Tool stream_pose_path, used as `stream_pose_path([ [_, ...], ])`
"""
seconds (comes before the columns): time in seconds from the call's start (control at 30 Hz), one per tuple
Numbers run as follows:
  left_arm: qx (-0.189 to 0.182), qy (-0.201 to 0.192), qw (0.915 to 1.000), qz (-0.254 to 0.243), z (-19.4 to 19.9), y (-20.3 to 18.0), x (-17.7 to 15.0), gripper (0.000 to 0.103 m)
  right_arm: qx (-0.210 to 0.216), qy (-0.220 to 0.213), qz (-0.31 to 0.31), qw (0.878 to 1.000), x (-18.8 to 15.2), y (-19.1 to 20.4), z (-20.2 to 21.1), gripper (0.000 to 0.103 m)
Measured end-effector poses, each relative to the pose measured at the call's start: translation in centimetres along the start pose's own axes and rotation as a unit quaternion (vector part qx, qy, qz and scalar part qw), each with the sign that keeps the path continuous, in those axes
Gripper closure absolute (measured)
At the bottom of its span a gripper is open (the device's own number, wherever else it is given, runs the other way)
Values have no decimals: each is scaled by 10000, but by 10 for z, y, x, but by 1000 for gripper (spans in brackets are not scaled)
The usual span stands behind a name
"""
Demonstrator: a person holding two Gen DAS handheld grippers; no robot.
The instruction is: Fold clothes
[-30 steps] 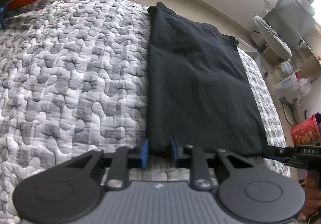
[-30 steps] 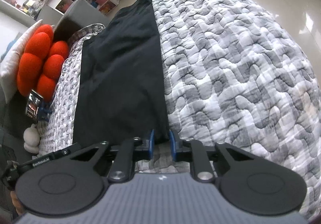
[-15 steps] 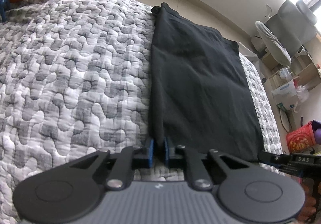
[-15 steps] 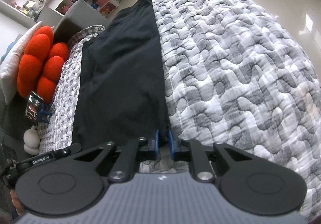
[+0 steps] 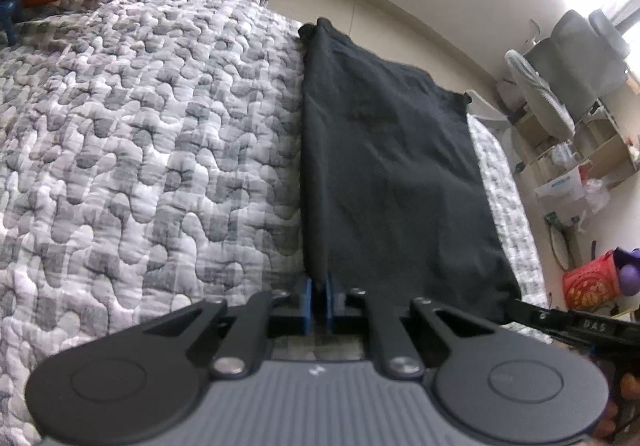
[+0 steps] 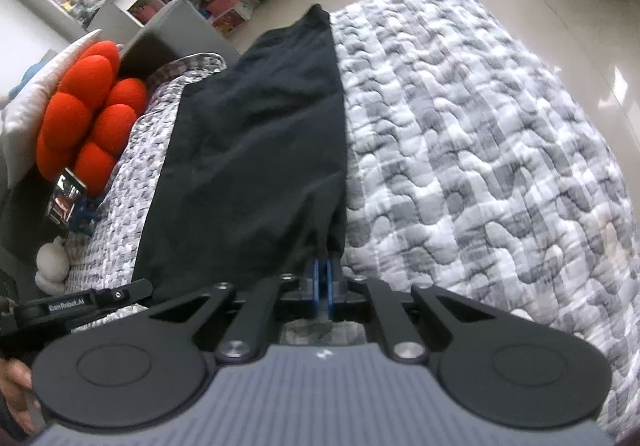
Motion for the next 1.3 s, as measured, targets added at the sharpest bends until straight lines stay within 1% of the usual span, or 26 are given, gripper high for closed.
stream_pose_path([
  [0.13,20,-50,10000,-11,7,-4,-2,97,-24,-53,38,10000,1,3,5,99],
  [0.23,32,-24,10000,-76,12,-6,-11,97,-27,-111,23,9999,-3,4,15,99],
  [0.3,37,53,9999,-96,17,-6,-23,97,8,-146,7,9999,-12,2,22,99],
  [0.5,58,228,9993,-295,45,-3,-61,97,40,24,-82,10000,-63,0,42,99],
  [0.6,129,278,9982,-512,57,-3,-76,97,45,56,-144,9999,-86,-2,54,99],
  [0.67,233,299,9969,-693,59,-6,-83,97,70,64,-140,9999,-99,-1,60,99],
  [0.77,351,432,9933,-1013,48,-8,-89,95,-277,139,144,9994,-104,4,54,96],
  [0.8,404,480,9923,-1071,46,-7,-88,94,-387,107,282,9988,-101,6,55,89],
  [0.83,427,501,9918,-1094,46,-6,-87,93,-496,74,423,9978,-98,9,55,88],
  [0.87,434,446,9917,-1127,50,-4,-85,93,-605,40,563,9966,-96,12,56,88],
  [0.93,462,328,9911,-1202,59,0,-82,93,-659,-195,931,9933,-85,19,65,88],
  [1.0,583,132,9894,-1325,70,1,-74,93,-693,-425,1253,9888,-74,24,73,88],
  [1.03,571,52,9895,-1330,73,-1,-68,94,-668,-509,1387,9868,-64,30,75,88],
  [1.07,462,11,9899,-1340,70,-6,-61,94,-616,-544,1515,9850,-58,33,75,88],
  [1.13,243,-69,9900,-1388,64,-18,-47,94,-388,-537,1885,9798,-43,50,64,88],
  [1.2,30,-140,9858,-1673,47,-40,-35,92,-154,-390,2132,9761,-33,65,46,87],
  [1.27,8,-100,9816,-1904,23,-56,-25,92,-19,-129,2230,9747,-23,76,21,87],
  [1.3,-76,-16,9810,-1940,11,-62,-21,92,48,2,2278,9737,-18,82,8,87],
])
Point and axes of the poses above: each gripper's, at about its wrist camera, not at the fingertips, and z roughly against the way its jaws point, y to its left, x to its top, the point moved 2 cm from there along -z, roughly the way its jaws point, and after that the axes turned 7 degrees about -x, right-handed, at the moved point
